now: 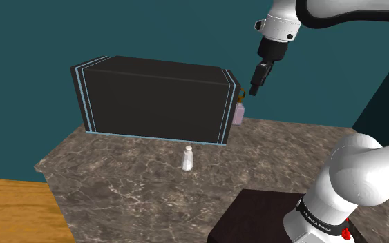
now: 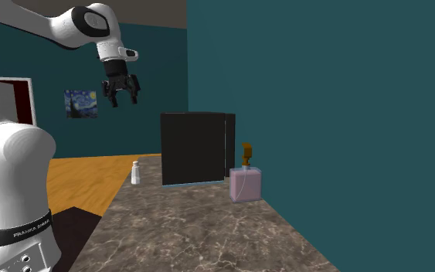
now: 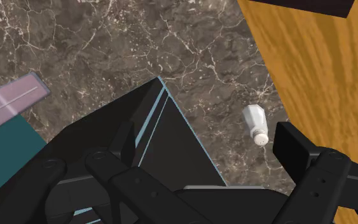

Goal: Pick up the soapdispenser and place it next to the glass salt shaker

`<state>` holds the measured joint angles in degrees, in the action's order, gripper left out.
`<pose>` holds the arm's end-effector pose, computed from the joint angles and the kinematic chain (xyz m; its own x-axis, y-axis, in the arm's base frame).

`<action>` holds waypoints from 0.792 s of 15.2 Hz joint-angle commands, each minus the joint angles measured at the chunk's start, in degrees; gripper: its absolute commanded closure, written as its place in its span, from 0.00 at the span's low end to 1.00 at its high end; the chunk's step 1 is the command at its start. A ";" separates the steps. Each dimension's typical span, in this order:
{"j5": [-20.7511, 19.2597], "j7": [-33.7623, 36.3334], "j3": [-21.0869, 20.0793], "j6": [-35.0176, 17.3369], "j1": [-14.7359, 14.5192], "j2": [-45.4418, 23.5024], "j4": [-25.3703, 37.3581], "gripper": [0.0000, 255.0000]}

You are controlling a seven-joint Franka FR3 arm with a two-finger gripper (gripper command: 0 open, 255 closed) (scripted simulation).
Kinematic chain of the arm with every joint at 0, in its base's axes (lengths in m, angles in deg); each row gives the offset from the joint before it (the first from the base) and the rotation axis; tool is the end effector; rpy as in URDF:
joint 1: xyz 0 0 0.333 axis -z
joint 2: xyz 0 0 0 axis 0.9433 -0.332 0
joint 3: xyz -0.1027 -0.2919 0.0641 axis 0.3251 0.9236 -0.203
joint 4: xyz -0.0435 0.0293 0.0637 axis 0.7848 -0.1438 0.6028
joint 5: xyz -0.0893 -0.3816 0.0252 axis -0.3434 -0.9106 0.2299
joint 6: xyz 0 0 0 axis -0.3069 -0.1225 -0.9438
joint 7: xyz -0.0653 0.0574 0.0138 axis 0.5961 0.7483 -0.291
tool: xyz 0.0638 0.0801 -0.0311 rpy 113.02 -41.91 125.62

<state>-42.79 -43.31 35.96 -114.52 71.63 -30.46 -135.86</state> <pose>0.3055 -0.0001 0.5932 0.9811 0.1657 0.0998 0.1520 -0.9795 0.1326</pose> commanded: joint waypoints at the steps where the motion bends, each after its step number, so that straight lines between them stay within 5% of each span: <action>1: 0.00 0.00 0.00 0.00 0.00 0.00 0.00 0.00; 12: -5.74 -14.83 14.04 -11.23 3.21 -12.32 2.48 0.00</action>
<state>-48.32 -56.97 48.92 -124.31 74.78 -40.82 -134.03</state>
